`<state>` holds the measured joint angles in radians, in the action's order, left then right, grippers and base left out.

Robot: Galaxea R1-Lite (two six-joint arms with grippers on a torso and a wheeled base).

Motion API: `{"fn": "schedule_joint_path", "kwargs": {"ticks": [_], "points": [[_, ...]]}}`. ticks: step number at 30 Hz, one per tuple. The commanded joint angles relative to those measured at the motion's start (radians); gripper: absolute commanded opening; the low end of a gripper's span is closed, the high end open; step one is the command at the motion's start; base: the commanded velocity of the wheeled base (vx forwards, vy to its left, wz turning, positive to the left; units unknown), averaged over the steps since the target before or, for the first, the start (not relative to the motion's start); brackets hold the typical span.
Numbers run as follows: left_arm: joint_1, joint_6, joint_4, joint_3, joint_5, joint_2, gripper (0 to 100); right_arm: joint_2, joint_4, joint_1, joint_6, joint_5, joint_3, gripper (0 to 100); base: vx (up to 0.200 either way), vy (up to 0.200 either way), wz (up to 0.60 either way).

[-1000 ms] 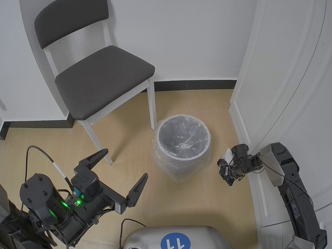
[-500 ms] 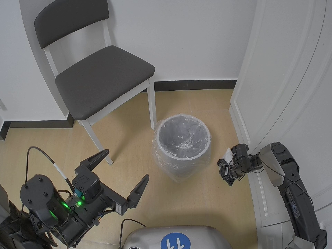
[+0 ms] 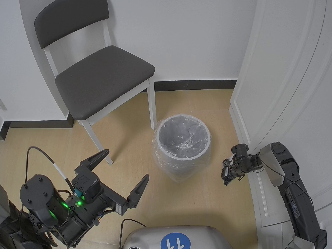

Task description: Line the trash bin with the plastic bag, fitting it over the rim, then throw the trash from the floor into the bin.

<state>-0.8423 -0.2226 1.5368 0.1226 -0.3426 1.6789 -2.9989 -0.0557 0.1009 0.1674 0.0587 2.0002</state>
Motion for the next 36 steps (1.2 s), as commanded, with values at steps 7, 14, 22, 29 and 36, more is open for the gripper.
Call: {"fn": "schedule_joint_path", "kwargs": {"ticks": [7, 14, 22, 29, 36], "points": [[-0.004, -0.001, 0.0, 0.0, -0.001, -0.008, 100, 0.0, -0.003, 0.002, -0.042, -0.008, 0.0, 0, 0.0, 0.0, 0.0], [-0.006, -0.001, 0.0, 0.0, 0.0, -0.011, 100, 0.0, 0.008, 0.002, -0.051, -0.034, 0.0, 0, 0.0, 0.0, 0.0], [-0.007, -0.008, 0.0, -0.011, 0.0, -0.016, 100, 0.051, -0.329, 0.046, 0.001, 0.089, 0.0, 0, 0.0, 0.0, 0.0], [-0.004, -0.046, 0.0, -0.026, 0.0, -0.028, 100, 0.413, -0.383, 0.054, 0.009, 0.018, -0.325, 0, 0.0, 0.0, 0.0], [-0.004, -0.047, 0.0, -0.027, 0.0, -0.027, 100, 0.744, -0.736, 0.077, -0.034, -0.148, -0.747, 0, 0.0, 0.0, 0.0]]}}
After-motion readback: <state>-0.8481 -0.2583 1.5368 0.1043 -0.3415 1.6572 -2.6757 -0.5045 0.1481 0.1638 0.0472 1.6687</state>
